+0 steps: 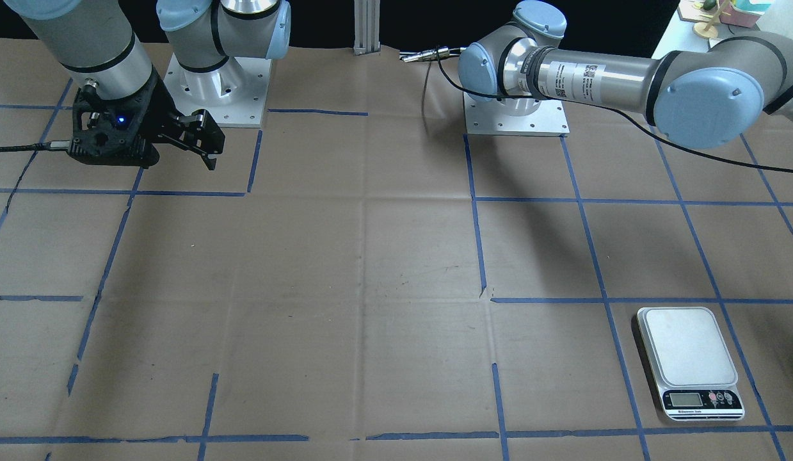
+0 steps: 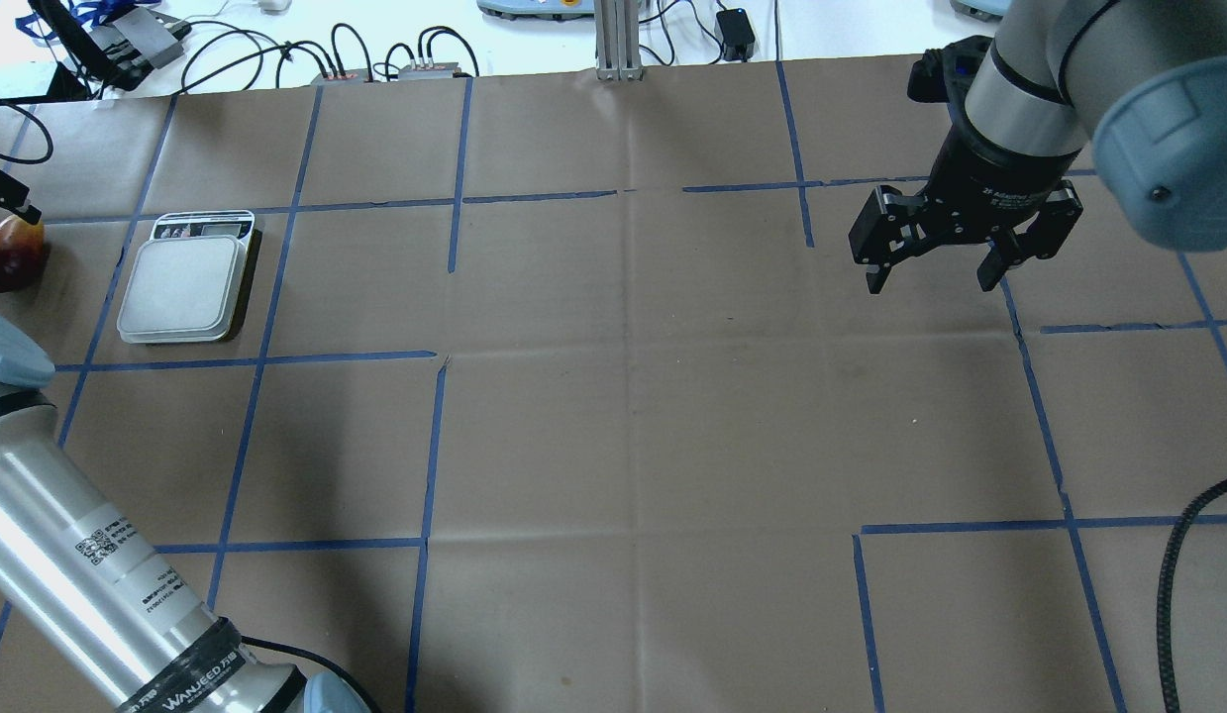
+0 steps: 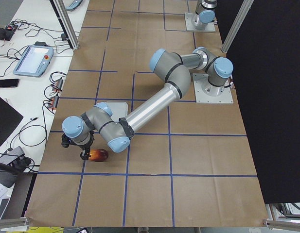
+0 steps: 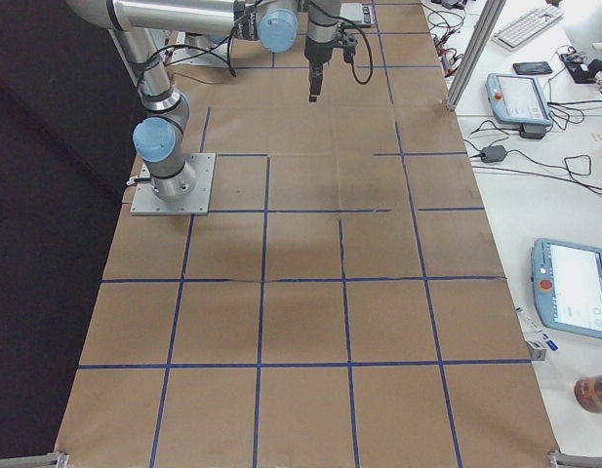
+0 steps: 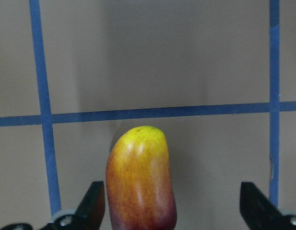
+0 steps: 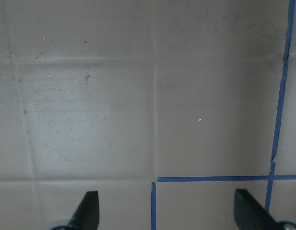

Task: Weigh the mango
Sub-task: 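Lower the open left gripper over the red-and-yellow mango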

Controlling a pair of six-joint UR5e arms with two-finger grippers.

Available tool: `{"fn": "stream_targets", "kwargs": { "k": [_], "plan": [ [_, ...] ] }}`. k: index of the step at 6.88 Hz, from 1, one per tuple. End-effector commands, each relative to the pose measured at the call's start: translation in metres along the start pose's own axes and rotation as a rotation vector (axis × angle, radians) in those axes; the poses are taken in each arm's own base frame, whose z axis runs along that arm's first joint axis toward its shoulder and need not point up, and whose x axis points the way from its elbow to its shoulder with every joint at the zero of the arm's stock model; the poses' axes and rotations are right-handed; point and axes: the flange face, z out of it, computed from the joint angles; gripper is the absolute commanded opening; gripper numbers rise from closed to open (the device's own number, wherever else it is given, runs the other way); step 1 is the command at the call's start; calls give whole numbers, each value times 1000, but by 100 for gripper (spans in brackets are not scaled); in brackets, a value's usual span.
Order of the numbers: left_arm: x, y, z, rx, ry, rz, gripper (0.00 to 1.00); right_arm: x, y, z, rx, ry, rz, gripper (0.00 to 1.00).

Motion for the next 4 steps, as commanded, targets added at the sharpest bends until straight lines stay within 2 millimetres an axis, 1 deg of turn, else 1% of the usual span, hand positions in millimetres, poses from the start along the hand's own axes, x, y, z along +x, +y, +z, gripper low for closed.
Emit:
{"fn": "stream_targets", "kwargs": {
  "k": [1, 2, 3, 4],
  "plan": [
    [-5, 2, 35, -30, 22, -6, 99, 0, 0, 0, 0, 0, 0, 100],
    [-17, 12, 33, -35, 27, -25, 99, 0, 0, 0, 0, 0, 0, 100],
    [-21, 15, 31, -33, 27, -31, 93, 0, 0, 0, 0, 0, 0, 100],
    [-21, 15, 32, -35, 30, -31, 69, 0, 0, 0, 0, 0, 0, 100]
  ]
}}
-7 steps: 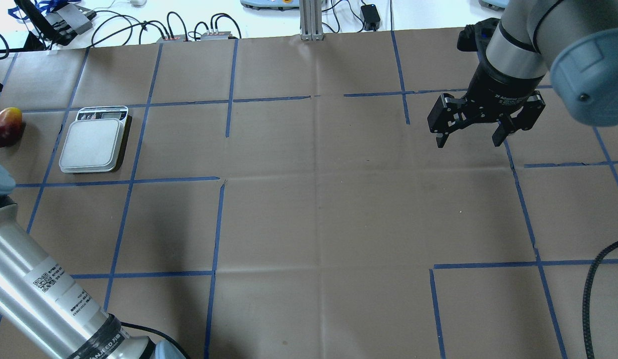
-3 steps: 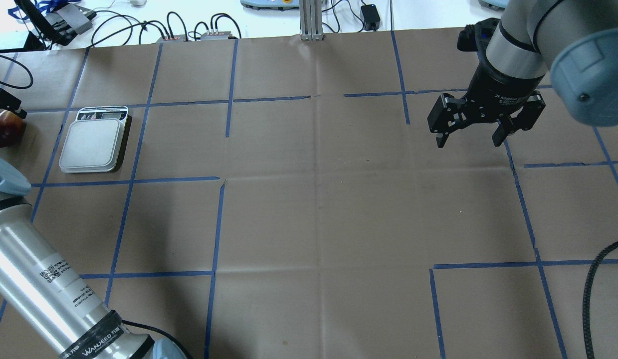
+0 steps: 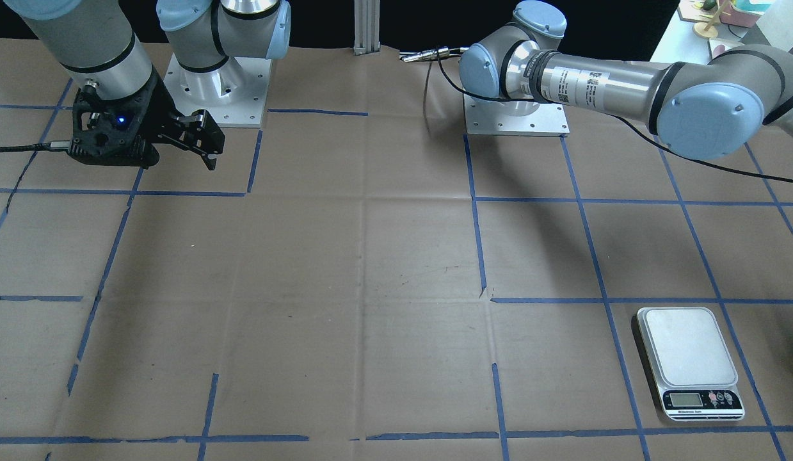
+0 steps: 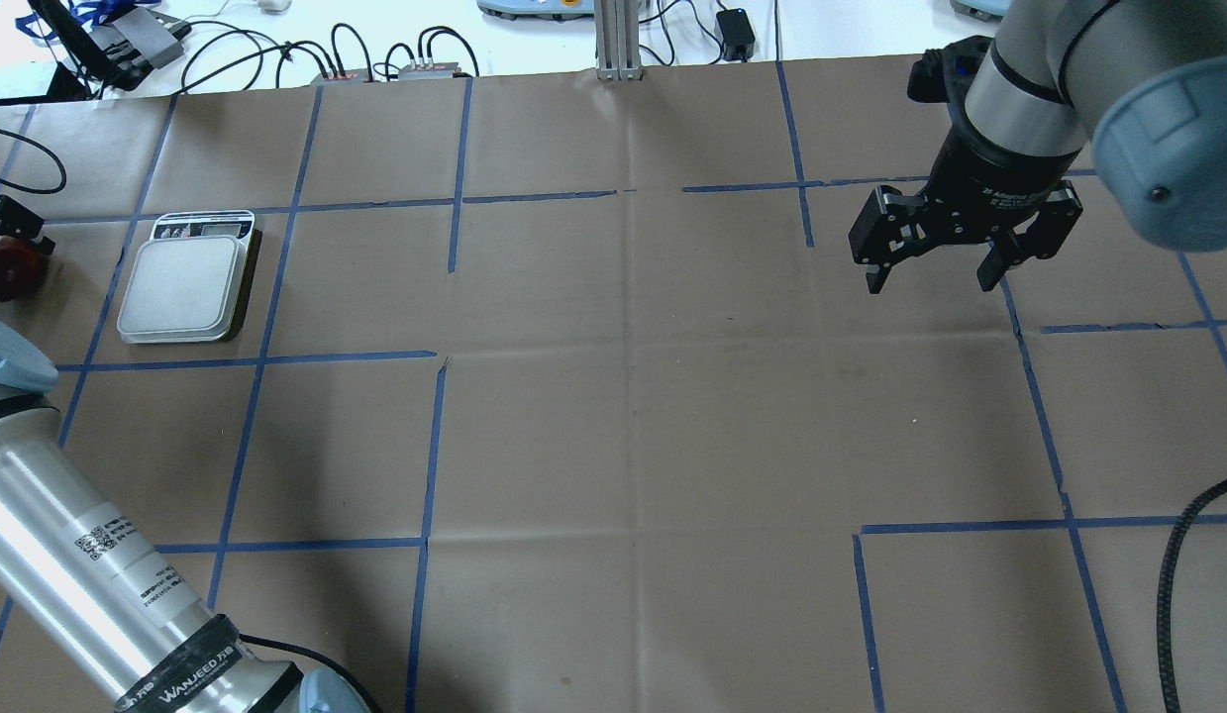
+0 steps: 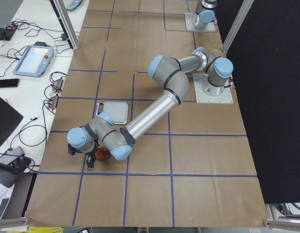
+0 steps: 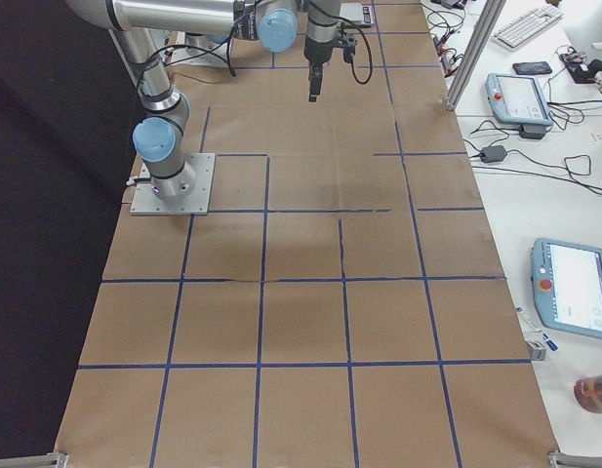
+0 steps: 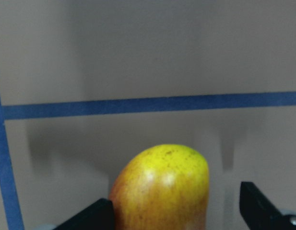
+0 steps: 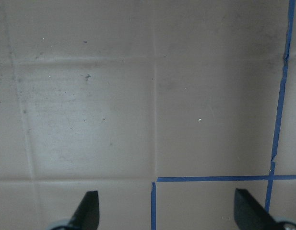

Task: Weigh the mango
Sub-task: 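Close the left gripper on the mango and lift it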

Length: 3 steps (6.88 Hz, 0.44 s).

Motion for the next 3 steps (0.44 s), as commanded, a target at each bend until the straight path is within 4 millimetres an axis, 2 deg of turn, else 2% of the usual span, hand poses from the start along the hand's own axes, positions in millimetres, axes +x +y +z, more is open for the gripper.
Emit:
{"fn": "stream_targets", "kwargs": {
  "k": [1, 2, 3],
  "plan": [
    [-2, 2, 0, -5, 6, -4, 57, 0, 0, 0, 0, 0, 0, 100],
    [-2, 2, -5, 0, -1, -4, 48, 0, 0, 0, 0, 0, 0, 100],
    [5, 2, -27, 5, -6, -2, 48, 0, 0, 0, 0, 0, 0, 100]
  ]
}}
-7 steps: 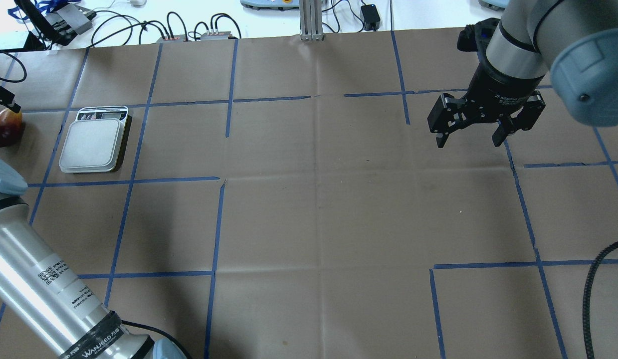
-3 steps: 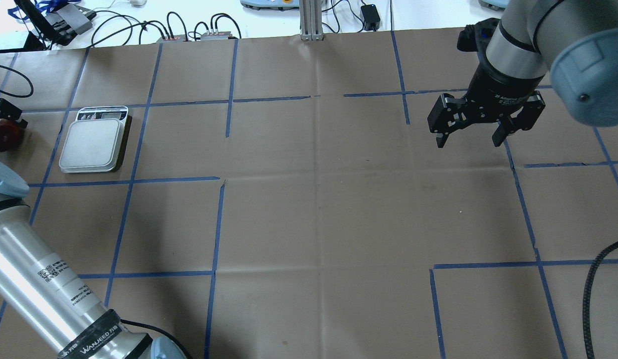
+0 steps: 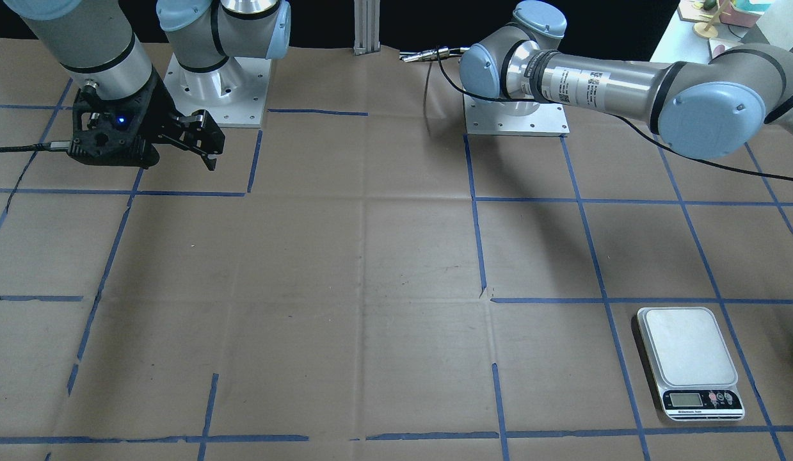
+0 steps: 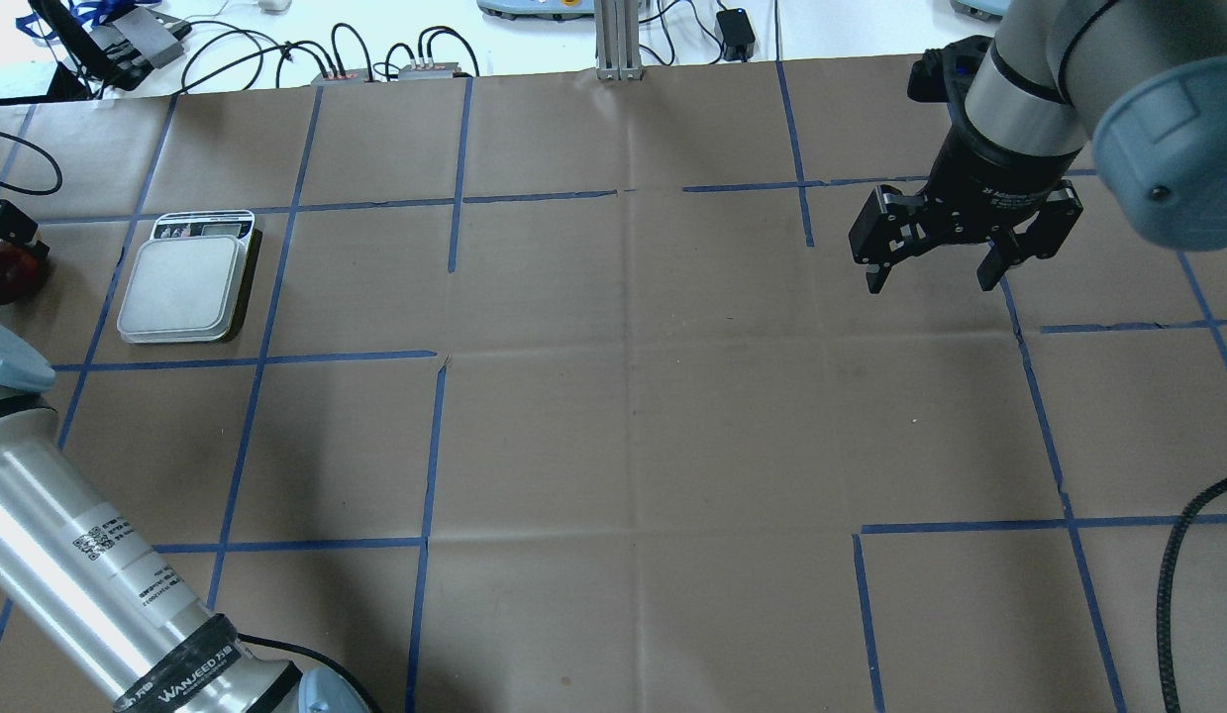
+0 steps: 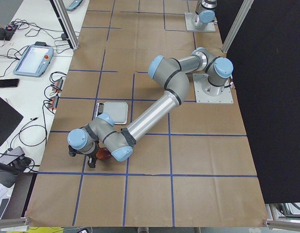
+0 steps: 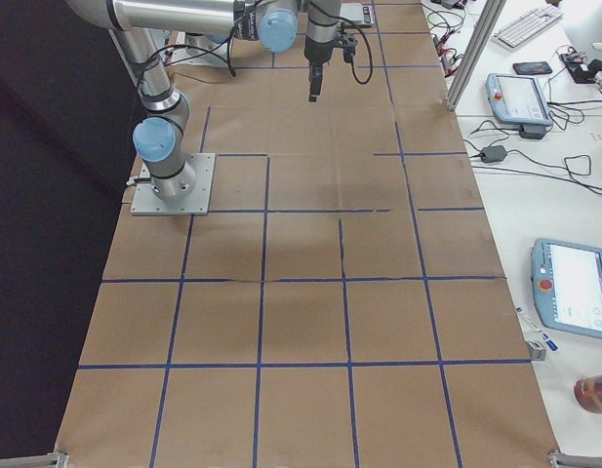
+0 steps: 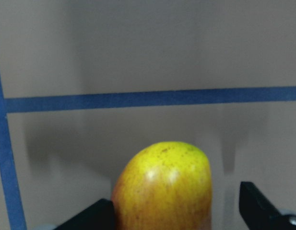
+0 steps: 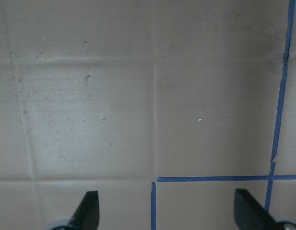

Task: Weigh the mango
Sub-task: 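Close the left gripper on the mango and lift it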

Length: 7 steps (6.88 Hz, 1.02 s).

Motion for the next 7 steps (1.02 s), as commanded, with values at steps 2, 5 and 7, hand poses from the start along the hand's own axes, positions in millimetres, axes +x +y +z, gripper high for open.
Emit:
{"fn": "stream_targets", "kwargs": {
  "k": [2, 5, 7],
  "plan": [
    [44, 13, -115, 13, -16, -30, 47, 0, 0, 0, 0, 0, 0, 100],
    [109, 0, -128, -29, 11, -89, 34, 0, 0, 0, 0, 0, 0, 100],
    [211, 1, -125, -97, 43, -159, 32, 0, 0, 0, 0, 0, 0, 100]
  ]
}}
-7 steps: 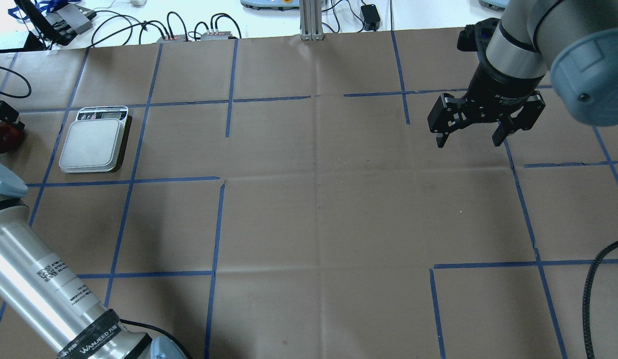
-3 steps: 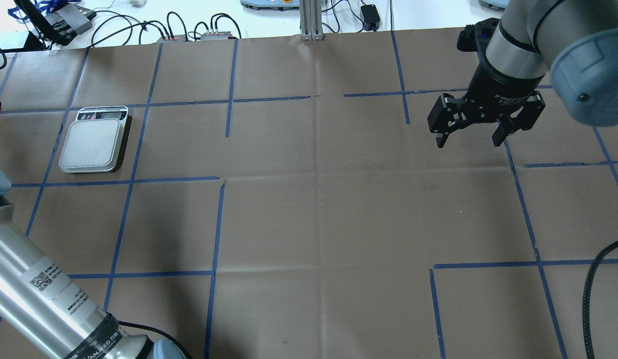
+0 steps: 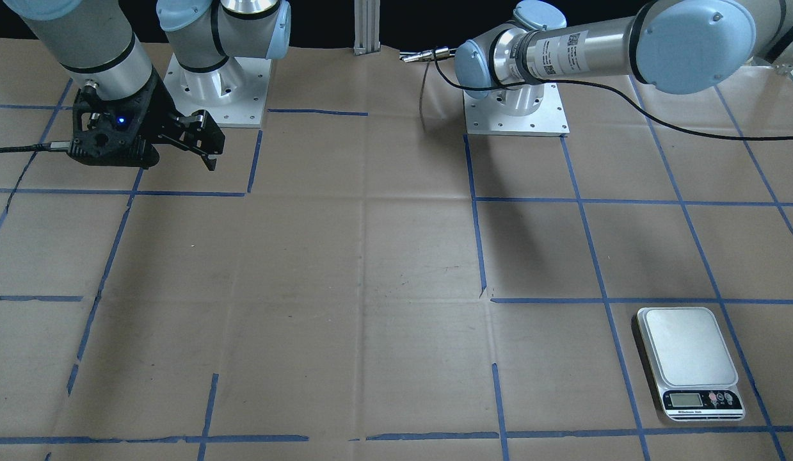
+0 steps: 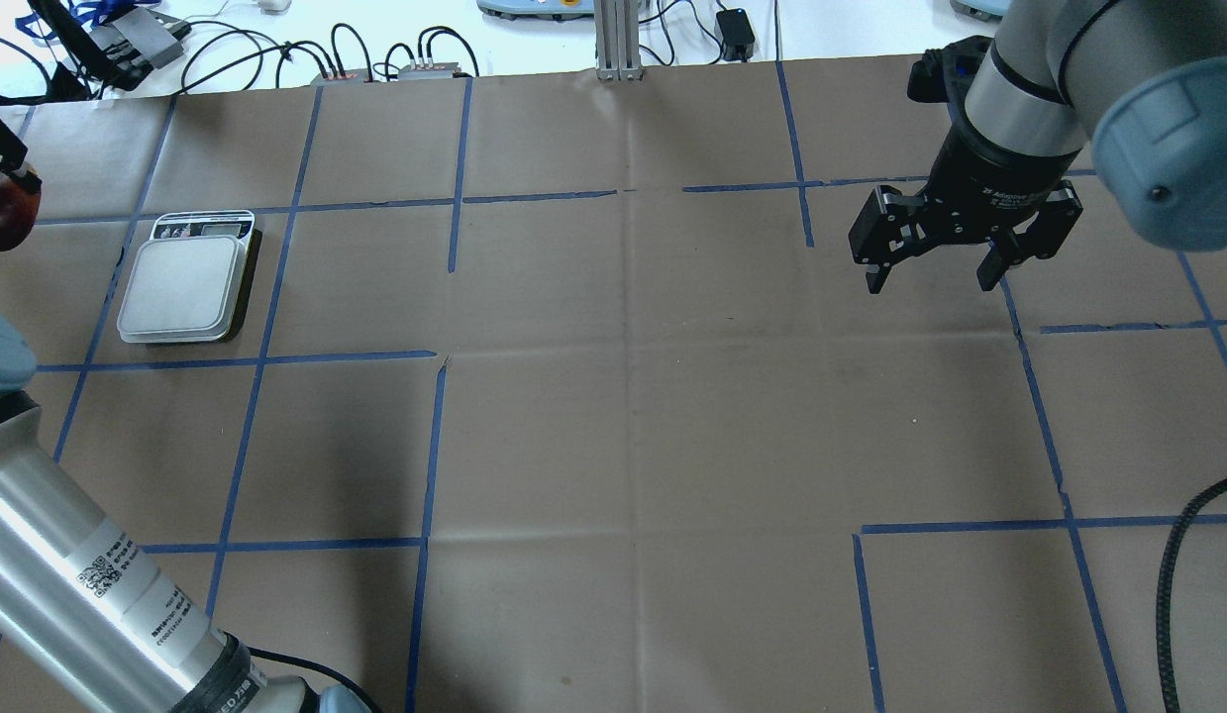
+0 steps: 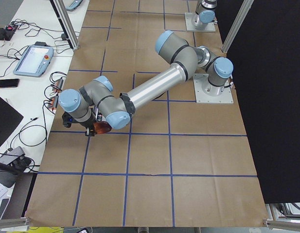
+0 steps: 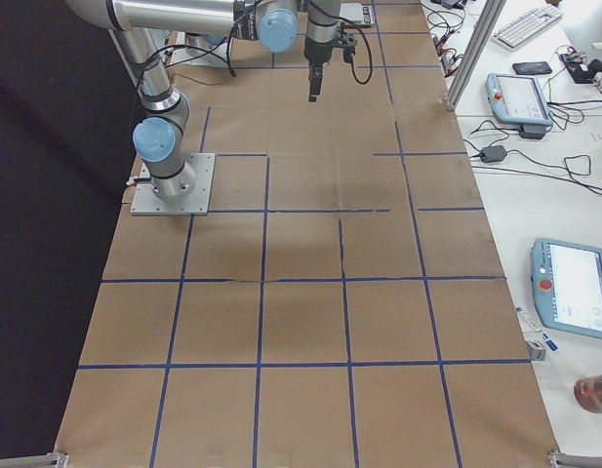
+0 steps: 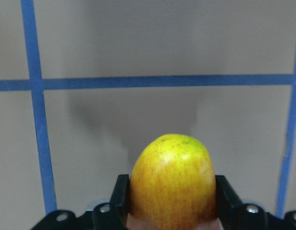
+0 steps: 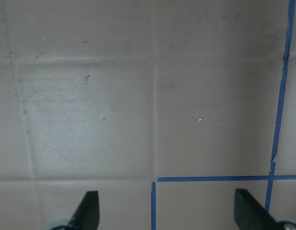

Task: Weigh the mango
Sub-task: 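Carry the mango with the left gripper over the white scale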

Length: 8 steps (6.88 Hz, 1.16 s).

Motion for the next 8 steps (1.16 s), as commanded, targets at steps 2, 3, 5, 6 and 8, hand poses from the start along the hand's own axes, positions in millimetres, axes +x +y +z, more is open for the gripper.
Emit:
{"fn": "stream_targets", "kwargs": {
  "k": [2, 3, 5, 6, 8],
  "plan": [
    [110, 40, 55, -30, 3, -56, 32, 0, 0, 0, 0, 0, 0, 100],
    [112, 48, 96, 39, -27, -42, 34, 0, 0, 0, 0, 0, 0, 100],
    [108, 55, 127, 114, -129, -40, 48, 0, 0, 0, 0, 0, 0, 100],
    [112, 56, 119, 125, -126, -38, 81, 0, 0, 0, 0, 0, 0, 100],
    [117, 62, 96, 150, -137, -38, 100, 0, 0, 0, 0, 0, 0, 100]
  ]
}}
